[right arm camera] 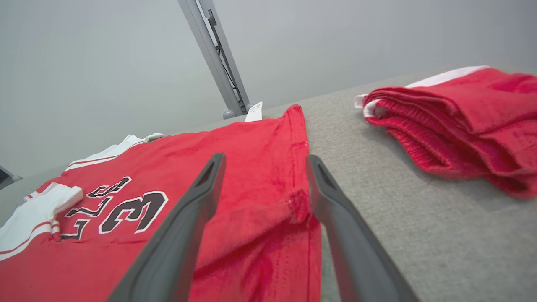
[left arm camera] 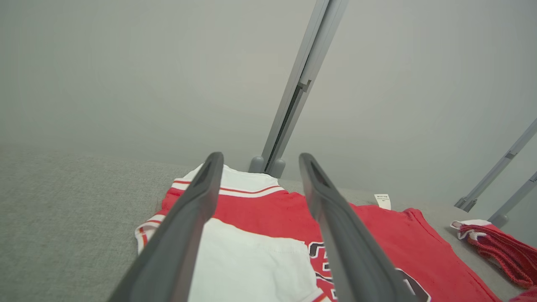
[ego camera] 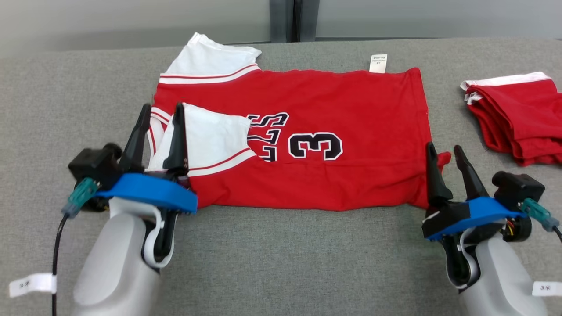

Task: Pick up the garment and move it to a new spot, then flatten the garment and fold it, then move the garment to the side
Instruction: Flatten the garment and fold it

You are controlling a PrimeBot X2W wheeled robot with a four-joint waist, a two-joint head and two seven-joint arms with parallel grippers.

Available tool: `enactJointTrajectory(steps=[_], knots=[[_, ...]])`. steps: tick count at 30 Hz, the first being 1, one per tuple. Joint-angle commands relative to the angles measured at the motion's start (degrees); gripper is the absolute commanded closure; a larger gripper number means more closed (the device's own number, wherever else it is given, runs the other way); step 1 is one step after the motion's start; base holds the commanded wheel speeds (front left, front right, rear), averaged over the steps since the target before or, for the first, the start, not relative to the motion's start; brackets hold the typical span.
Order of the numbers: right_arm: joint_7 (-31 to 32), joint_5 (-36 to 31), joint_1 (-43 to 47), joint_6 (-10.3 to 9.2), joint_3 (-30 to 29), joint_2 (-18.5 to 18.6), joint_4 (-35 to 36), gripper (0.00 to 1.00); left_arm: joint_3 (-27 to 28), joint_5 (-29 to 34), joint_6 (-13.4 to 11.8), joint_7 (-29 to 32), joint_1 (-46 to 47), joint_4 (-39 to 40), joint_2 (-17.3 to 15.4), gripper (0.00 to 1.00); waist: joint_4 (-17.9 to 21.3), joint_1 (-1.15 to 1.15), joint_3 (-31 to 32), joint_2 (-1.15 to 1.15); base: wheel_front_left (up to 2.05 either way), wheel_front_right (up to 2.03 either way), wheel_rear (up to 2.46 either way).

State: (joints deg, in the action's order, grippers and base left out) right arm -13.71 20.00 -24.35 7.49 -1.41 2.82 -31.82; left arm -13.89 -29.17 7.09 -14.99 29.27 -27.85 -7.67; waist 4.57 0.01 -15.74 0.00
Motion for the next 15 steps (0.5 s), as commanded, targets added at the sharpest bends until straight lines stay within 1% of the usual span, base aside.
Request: enactJointTrajectory(steps=[1,4,7,9,11,15], knots=[[-0.3,-1.7,2.2,0.00,-0.9,0.1,2.1,0.00,1.2,0.2,0.2,-0.3,-2.3,1.1,-0.8,0.00,0.1,-0.01,0.7,0.00,0.00,0.00,0.00],[0.2,-4.6,4.8,0.00,-2.3,0.1,5.9,0.00,2.6,-0.2,0.3,-0.3,-6.3,2.1,-1.6,0.00,0.0,-0.01,1.8,0.00,0.00,0.00,0.00],[1.8,-7.0,7.7,0.00,-3.3,0.1,10.1,0.00,3.5,-1.1,-0.8,0.6,-10.1,1.9,-2.7,0.00,0.0,-0.01,2.9,0.00,0.00,0.00,0.00],[3.2,-7.5,9.5,0.00,-3.5,0.1,12.9,0.00,3.9,-2.0,-1.4,2.8,-12.3,1.5,-3.1,0.00,0.0,-0.01,3.2,0.00,0.00,0.00,0.00],[4.8,-7.6,11.3,0.00,-3.6,0.1,15.1,0.00,4.3,-3.7,-2.2,6.3,-14.2,0.8,-3.1,0.00,-0.1,-0.01,3.5,0.00,0.00,0.00,0.00],[7.2,-7.9,13.4,0.00,-3.5,0.1,18.1,0.00,4.8,-5.8,-3.8,12.2,-15.4,0.2,-3.1,0.00,0.4,-0.01,3.2,0.00,0.00,0.00,0.00]])
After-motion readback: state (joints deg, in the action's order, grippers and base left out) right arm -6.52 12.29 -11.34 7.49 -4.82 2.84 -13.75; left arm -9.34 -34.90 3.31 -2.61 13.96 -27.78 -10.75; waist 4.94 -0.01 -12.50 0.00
